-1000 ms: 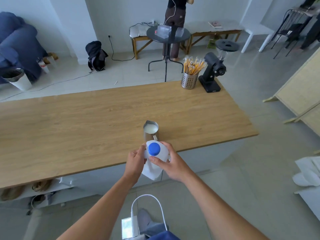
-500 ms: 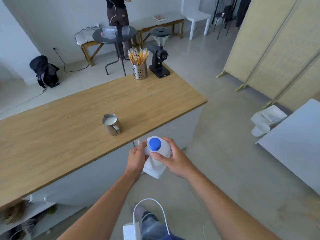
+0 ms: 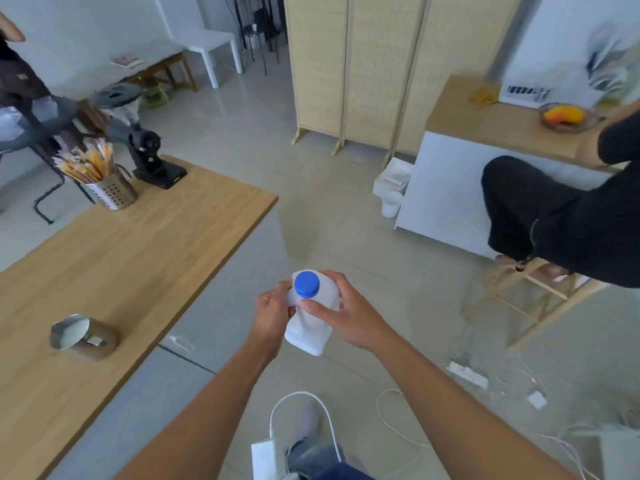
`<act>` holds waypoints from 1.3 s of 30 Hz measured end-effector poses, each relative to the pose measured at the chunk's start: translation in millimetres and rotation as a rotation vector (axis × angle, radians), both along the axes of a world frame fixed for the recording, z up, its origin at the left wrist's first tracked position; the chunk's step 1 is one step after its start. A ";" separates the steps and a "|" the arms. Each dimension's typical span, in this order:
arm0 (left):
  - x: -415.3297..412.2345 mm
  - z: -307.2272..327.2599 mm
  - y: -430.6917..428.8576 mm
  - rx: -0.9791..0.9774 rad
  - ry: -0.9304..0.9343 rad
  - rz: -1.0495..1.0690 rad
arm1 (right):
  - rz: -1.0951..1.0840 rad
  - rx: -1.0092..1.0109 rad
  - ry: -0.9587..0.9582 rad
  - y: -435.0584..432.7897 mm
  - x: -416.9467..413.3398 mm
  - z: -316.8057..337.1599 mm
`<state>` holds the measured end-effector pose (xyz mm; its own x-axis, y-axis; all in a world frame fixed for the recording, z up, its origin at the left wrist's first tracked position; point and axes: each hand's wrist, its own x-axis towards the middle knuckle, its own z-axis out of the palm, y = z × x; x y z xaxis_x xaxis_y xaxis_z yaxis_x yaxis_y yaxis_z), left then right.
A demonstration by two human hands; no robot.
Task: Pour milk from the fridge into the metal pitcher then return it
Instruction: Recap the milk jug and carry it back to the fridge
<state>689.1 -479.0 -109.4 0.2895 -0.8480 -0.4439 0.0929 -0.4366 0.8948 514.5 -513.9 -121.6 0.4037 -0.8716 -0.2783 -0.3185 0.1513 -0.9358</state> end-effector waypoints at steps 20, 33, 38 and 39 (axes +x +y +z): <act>-171.4 -9.9 -113.5 0.056 -0.014 -0.777 | -0.829 0.006 0.075 30.8 -140.6 0.4; -305.3 -16.6 -37.5 0.061 -0.045 -1.245 | -1.318 0.023 0.086 167.6 -199.5 16.4; -349.3 -6.3 24.3 0.025 -0.047 -1.372 | -1.452 0.025 0.124 237.1 -221.0 24.3; -358.5 -4.5 37.8 0.021 -0.045 -1.393 | -1.474 0.028 0.130 251.6 -225.2 26.3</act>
